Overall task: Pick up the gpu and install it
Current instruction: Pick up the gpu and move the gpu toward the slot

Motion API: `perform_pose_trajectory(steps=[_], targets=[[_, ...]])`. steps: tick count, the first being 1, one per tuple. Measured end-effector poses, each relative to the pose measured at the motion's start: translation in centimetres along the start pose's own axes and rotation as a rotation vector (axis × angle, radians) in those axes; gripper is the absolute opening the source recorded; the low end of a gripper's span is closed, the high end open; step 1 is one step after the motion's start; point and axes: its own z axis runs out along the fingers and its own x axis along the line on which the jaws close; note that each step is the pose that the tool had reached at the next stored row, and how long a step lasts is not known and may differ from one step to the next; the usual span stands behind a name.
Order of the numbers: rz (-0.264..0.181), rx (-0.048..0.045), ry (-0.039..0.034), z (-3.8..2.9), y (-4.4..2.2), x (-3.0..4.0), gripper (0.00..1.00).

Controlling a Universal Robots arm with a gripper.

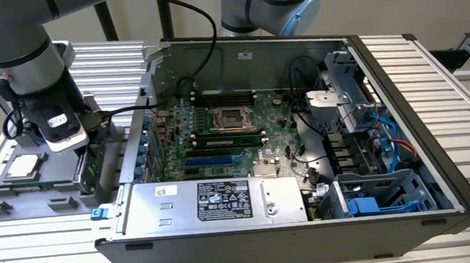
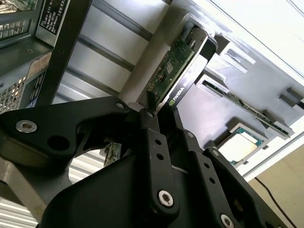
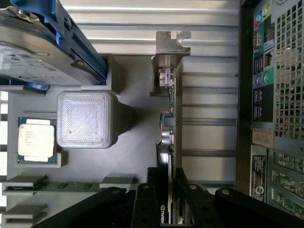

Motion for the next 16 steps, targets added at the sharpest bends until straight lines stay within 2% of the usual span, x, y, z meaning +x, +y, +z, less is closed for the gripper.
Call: perform_pose_trajectory(steps=[9, 16], targets=[[0.000, 0.0002, 0.0002, -0.25, 0.02, 0.00, 0.00], [0.000, 0.0000, 0.0000, -0.71, 0.05, 0.00, 0.00]])
